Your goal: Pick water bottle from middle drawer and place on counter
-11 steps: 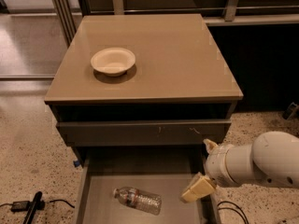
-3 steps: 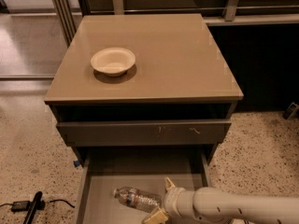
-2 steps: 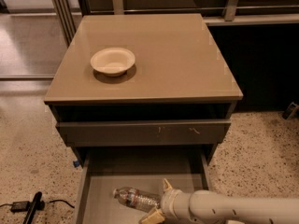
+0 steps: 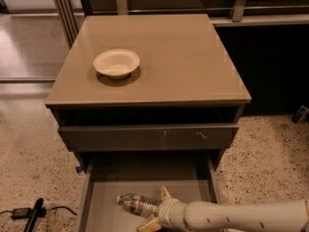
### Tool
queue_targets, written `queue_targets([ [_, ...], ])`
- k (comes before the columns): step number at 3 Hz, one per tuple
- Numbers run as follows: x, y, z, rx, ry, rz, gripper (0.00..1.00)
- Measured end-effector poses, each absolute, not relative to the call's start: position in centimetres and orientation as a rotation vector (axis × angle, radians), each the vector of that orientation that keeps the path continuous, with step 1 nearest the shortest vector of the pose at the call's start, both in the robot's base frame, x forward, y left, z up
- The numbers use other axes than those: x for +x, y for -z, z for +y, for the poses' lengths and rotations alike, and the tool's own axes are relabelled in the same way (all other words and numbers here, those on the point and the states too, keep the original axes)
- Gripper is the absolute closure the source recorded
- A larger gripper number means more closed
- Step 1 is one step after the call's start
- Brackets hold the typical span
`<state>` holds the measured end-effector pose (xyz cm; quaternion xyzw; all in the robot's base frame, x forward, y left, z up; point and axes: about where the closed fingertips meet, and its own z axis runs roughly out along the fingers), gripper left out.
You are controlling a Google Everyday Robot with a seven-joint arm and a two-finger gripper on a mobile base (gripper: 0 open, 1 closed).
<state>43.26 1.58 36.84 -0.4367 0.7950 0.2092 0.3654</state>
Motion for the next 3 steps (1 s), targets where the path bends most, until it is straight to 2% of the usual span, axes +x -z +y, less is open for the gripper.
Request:
queue_targets([
  [3,43.26,-36.84,1.59,-1.123,-0.538,2.044,0.71],
])
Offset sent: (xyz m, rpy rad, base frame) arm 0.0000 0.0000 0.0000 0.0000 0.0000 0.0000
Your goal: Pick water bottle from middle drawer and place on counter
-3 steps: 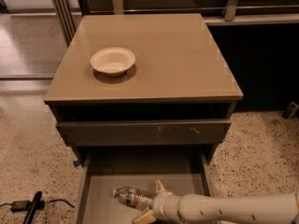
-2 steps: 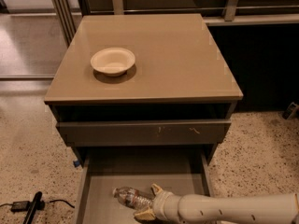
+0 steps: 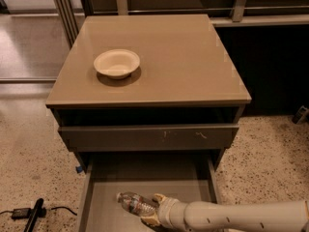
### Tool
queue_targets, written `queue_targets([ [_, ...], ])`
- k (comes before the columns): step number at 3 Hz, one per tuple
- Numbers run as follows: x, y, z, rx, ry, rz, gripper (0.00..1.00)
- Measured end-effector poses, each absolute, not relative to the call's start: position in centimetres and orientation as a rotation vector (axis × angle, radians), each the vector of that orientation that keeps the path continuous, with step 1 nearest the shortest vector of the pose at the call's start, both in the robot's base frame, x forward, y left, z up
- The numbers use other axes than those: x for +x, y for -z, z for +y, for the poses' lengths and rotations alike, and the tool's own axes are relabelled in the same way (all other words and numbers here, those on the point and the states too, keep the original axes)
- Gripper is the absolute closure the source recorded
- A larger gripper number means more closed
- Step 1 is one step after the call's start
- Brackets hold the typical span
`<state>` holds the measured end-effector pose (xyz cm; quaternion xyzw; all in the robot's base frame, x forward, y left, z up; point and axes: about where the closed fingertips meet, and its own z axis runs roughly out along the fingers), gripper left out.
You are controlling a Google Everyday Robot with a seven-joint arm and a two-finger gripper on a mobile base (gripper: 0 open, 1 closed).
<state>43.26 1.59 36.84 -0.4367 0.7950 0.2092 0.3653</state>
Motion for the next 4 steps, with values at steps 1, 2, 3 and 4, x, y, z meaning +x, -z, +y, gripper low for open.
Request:
queue_targets([
  [1,43.2,-36.8,1.6,-1.131,-0.554,2.055,0.94],
  [2,43.7,-37.6,0.6,-1.15,-0.579,2.086,1.0],
  [3,45.1,-40.9,-2.3,-1.172,-0.581,2.072,1.0],
  [4,46.0,-44.9,-5.6,-1.173,-0.603,2.025,1.0],
])
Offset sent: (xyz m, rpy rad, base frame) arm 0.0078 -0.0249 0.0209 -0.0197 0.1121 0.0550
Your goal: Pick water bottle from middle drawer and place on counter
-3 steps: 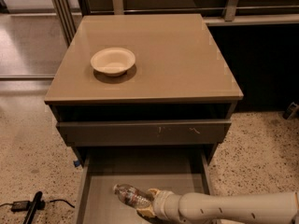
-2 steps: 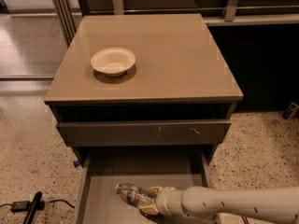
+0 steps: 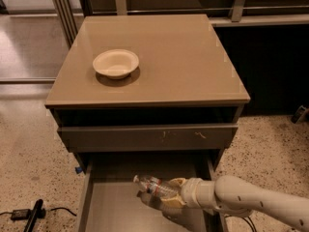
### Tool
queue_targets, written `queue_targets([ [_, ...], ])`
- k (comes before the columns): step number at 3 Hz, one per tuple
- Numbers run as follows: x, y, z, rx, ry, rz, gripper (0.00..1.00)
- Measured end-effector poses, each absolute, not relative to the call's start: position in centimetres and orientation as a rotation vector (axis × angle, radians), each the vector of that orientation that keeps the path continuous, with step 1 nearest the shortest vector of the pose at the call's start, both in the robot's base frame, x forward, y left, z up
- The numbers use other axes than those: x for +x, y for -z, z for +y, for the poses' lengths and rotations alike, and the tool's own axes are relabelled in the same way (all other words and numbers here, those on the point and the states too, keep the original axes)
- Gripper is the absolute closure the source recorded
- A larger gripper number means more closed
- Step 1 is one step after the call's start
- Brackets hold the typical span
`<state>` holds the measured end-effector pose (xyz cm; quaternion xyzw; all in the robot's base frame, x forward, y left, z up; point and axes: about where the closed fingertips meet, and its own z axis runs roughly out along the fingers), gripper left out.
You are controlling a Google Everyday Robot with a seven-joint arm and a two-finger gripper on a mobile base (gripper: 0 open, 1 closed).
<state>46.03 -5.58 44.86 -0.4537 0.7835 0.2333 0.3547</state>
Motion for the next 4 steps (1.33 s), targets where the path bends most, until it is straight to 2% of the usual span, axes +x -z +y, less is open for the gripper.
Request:
queue_targets([
  [2,45.0,-52.8,-11.6,-1.186,-0.631,1.928,1.0],
  [3,44.6,-57.2,-13.0,-1.237,-0.617,1.867,1.0],
  [4,46.1,-63.5,-14.9,-1.234,-0.555,1.811,1.0],
])
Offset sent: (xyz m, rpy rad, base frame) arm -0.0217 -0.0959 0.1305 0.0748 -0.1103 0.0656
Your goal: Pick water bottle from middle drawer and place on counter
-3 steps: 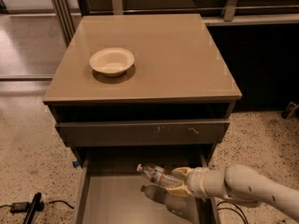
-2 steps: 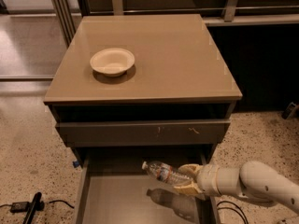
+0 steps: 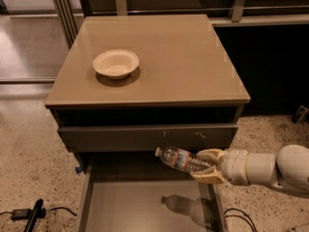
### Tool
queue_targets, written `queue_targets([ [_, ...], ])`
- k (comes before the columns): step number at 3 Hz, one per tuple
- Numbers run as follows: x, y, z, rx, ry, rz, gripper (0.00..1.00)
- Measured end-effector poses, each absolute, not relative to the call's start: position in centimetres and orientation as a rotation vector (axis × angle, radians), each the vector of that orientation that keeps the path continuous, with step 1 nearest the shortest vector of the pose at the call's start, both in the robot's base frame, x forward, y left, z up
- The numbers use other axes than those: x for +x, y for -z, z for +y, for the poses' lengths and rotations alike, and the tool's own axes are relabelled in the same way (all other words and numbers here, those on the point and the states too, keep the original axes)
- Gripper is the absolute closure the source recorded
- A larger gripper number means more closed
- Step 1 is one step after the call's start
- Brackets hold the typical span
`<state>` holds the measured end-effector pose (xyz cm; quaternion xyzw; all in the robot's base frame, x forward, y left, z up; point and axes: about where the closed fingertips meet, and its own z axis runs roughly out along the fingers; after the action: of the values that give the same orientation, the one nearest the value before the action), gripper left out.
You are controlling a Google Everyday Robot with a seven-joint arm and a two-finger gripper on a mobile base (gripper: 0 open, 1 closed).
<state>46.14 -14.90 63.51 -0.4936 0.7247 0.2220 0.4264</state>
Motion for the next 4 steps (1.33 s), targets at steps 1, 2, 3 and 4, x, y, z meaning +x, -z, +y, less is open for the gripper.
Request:
queue_targets([
  [1,46.3,-63.7,-14.8,-1.237,-0.553,1.808,1.0],
  [2,46.4,-63.1,-14.5,-1.239,-0.571,1.817,1.0],
  [3,46.4,-63.1,-14.5,-1.24,-0.572,1.818,1.0],
  [4,46.3,-67.6,-15.7,-1.297,-0.494,1.783,1.0],
])
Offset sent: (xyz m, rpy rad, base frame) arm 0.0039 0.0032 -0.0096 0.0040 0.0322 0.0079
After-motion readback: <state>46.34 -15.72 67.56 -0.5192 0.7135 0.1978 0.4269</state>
